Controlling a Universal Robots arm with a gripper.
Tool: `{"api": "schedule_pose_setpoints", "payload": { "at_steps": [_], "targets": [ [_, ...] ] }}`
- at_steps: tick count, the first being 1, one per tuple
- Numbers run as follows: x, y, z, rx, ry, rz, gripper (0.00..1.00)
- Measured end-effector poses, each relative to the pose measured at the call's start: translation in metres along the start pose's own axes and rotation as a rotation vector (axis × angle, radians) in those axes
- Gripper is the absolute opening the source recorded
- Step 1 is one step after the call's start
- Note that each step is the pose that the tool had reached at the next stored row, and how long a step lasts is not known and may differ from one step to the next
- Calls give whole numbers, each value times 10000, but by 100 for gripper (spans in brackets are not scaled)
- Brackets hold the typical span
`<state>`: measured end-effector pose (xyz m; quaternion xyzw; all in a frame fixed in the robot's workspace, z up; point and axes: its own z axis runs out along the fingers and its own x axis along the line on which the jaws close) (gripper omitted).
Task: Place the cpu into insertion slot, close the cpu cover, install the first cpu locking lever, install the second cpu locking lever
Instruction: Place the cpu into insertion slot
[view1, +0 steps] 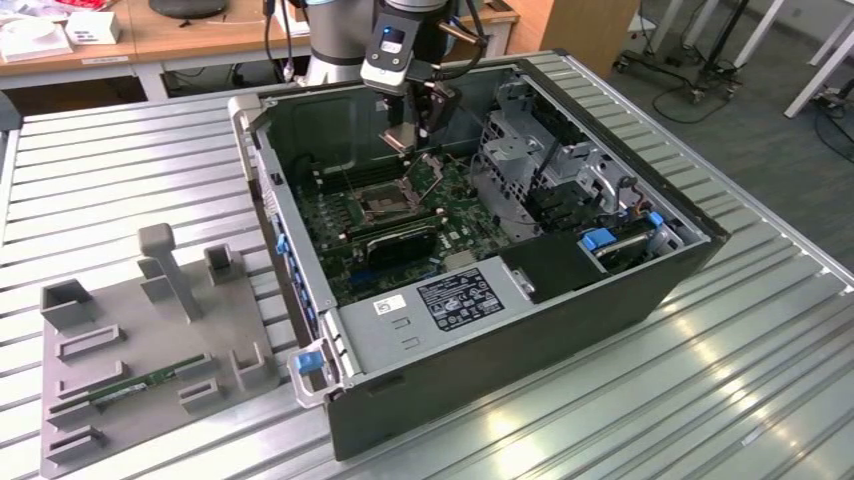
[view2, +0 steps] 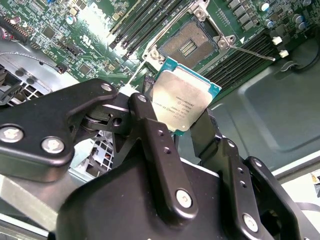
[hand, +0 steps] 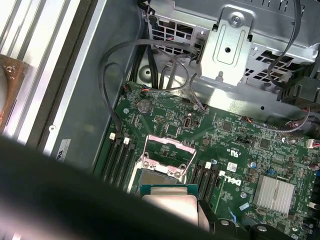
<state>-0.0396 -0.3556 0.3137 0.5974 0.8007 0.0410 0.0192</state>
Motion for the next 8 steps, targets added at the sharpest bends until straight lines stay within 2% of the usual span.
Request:
{"api": "schedule_pose_setpoints", "payload": {
  "at_steps": [8],
  "targets": [
    [0, -1, 13, 0, 0, 0, 54]
  ]
}}
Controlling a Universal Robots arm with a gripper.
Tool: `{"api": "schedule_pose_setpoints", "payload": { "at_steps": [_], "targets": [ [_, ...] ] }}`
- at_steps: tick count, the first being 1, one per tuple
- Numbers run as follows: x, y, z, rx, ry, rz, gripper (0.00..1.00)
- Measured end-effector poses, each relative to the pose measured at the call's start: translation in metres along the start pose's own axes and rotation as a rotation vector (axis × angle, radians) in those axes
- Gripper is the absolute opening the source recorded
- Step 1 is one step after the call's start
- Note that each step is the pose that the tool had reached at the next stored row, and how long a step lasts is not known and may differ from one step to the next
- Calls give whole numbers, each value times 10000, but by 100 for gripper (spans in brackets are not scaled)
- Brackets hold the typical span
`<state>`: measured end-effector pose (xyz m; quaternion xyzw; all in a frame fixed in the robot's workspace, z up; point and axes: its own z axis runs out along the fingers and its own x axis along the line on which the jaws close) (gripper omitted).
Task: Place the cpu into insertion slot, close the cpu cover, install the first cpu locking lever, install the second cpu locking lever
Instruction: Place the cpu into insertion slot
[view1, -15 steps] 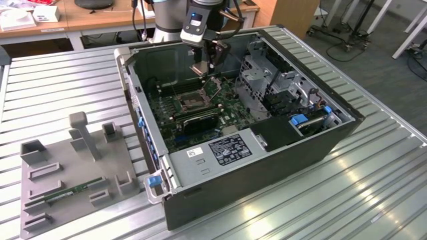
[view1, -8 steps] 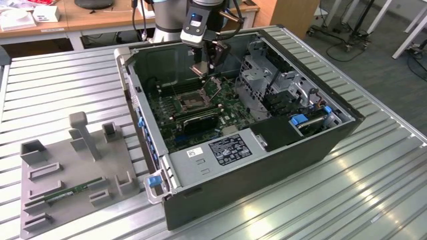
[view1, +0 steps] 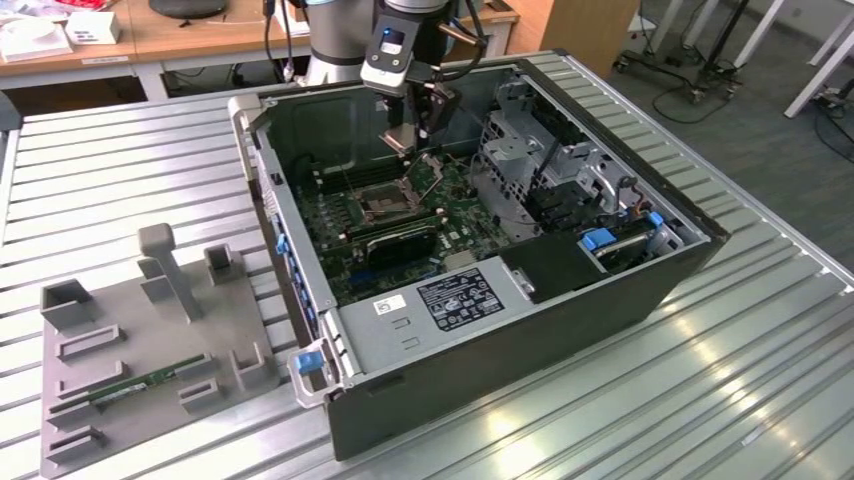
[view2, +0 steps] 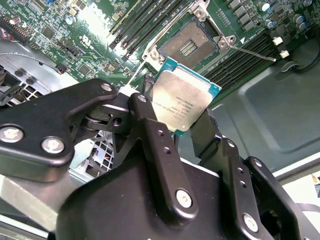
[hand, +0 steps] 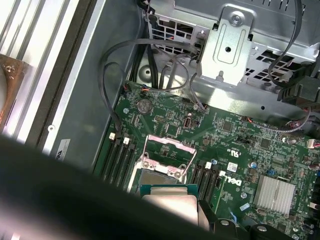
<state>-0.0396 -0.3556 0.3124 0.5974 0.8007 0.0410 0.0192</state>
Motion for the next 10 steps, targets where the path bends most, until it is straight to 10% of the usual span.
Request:
{"api": "schedule_pose_setpoints", "payload": {
  "at_steps": [10],
  "targets": [
    [-1, -2, 23, 1, 0, 0, 54]
  ]
}}
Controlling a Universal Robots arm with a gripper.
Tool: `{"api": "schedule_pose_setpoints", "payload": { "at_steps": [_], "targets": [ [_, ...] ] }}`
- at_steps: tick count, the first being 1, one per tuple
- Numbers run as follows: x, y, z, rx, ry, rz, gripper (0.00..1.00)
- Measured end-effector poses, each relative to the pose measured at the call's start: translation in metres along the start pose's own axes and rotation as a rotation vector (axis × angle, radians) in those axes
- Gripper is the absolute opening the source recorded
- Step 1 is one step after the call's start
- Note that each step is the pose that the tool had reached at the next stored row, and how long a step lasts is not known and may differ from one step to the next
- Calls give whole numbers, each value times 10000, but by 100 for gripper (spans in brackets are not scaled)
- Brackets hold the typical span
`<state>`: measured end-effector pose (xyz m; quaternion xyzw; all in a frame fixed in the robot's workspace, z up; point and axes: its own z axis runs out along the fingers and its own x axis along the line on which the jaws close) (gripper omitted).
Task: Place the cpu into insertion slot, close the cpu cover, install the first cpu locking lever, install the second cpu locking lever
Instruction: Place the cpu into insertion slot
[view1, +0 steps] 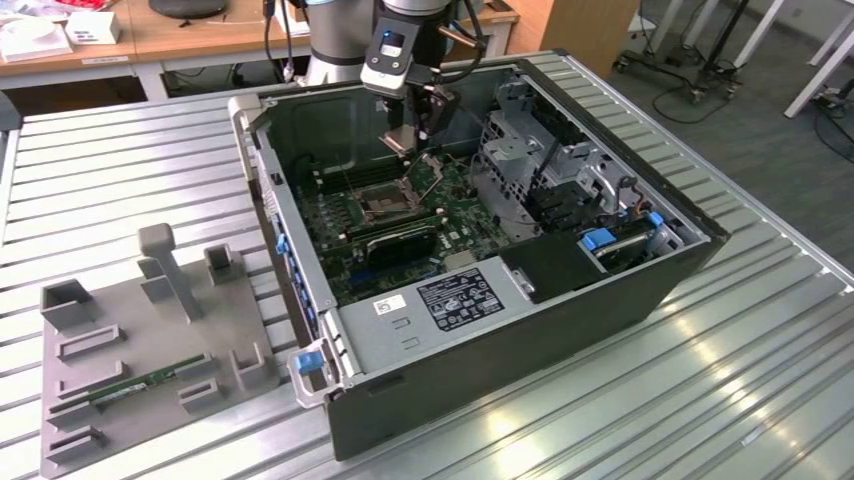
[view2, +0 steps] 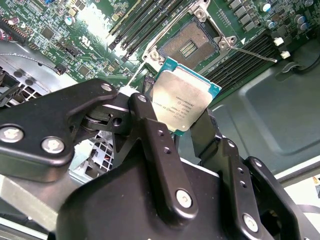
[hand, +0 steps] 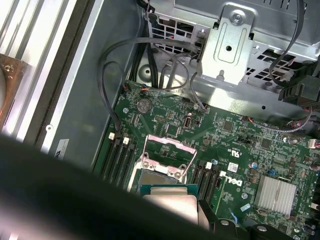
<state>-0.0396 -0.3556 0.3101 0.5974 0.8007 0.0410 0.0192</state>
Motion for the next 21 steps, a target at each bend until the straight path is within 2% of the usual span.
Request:
{"api": "schedule_pose_setpoints", "payload": {
  "at_steps": [7, 15, 18, 21],
  "targets": [
    [0, 0, 8, -4, 3, 0, 54],
    [-1, -7, 76, 0, -5, 27, 54],
    [-2, -9, 95, -4, -29, 289, 54],
    [-2, -10, 117, -14, -76, 812, 54]
  ]
}}
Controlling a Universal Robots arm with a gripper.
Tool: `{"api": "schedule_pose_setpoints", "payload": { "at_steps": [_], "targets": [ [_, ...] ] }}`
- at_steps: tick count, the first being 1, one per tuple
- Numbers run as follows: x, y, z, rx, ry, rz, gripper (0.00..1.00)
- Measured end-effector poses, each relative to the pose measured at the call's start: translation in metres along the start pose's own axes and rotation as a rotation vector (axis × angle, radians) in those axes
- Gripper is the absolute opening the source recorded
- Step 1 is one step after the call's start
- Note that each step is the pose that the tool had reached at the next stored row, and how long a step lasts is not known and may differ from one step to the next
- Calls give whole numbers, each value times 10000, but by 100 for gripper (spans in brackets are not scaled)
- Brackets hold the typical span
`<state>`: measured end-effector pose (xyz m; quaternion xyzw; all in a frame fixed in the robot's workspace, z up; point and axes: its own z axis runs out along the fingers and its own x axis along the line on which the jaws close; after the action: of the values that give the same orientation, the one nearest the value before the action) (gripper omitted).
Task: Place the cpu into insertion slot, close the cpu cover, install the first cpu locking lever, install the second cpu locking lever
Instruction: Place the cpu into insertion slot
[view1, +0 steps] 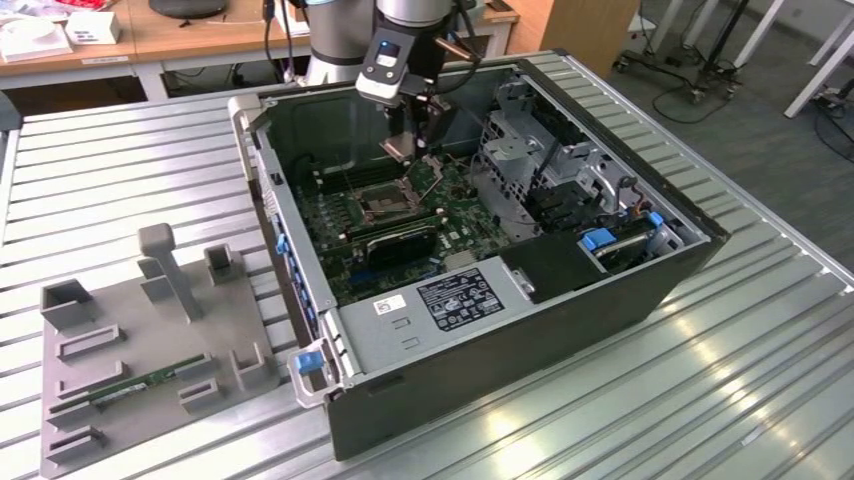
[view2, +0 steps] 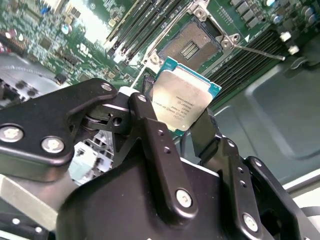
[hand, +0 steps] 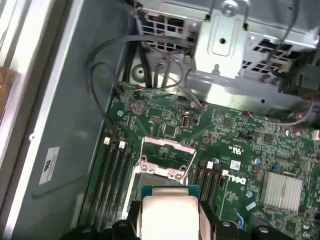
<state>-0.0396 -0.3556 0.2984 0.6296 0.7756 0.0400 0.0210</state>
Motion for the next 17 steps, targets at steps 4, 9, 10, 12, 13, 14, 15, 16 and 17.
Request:
{"api": "schedule_pose_setpoints", "payload": {
  "at_steps": [4, 9, 10, 12, 13, 14, 15, 16, 17],
  "targets": [
    [-1, -2, 29, -12, -60, 673, 54],
    [0, -7, 60, -21, -113, 1255, 54],
    [0, -7, 61, -21, -115, 1272, 54],
    [-1, -8, 61, -22, -115, 1276, 54],
    [-1, -8, 66, -23, -114, 1286, 54],
    [-1, -9, 71, -23, -114, 1286, 54],
    [-1, -9, 71, -23, -115, 1286, 54],
    [-1, -9, 72, -23, -114, 1286, 54],
    [-1, -9, 71, -23, -114, 1286, 54]
  ]
}}
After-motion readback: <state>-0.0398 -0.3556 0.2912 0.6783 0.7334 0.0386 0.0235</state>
